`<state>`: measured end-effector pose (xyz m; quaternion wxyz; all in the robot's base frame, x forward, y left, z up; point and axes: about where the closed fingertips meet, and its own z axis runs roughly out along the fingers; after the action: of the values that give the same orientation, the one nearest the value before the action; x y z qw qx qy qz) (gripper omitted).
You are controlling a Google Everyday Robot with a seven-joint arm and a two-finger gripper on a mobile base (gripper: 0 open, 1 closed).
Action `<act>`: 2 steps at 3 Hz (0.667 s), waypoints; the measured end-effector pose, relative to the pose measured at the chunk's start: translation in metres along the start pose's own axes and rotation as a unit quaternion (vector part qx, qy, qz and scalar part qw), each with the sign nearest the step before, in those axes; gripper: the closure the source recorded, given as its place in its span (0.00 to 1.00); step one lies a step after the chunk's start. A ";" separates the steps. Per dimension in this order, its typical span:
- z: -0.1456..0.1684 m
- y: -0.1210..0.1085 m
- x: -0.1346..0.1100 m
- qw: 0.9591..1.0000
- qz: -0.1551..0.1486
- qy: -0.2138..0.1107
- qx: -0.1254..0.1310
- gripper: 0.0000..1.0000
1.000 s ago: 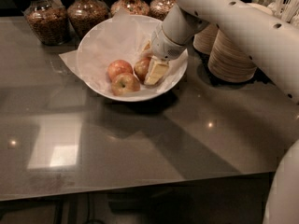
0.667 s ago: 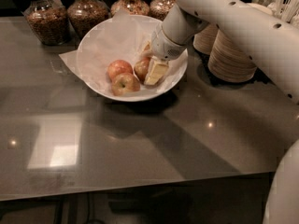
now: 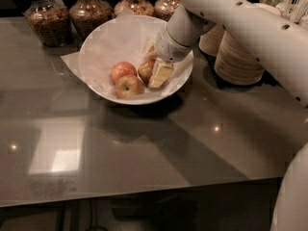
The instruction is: Pick apple from white bowl
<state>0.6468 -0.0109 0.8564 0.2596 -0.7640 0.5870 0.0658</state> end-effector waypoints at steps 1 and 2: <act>-0.004 -0.002 -0.004 1.000 0.004 -0.018 0.005 1.00; -0.028 -0.004 -0.015 0.998 0.006 -0.057 0.034 1.00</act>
Offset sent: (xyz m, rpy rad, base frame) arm -0.0149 -0.0104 0.0702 0.2556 -0.0872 -0.0185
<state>0.6405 -0.0107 0.8871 0.3179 -0.7464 0.5776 0.0906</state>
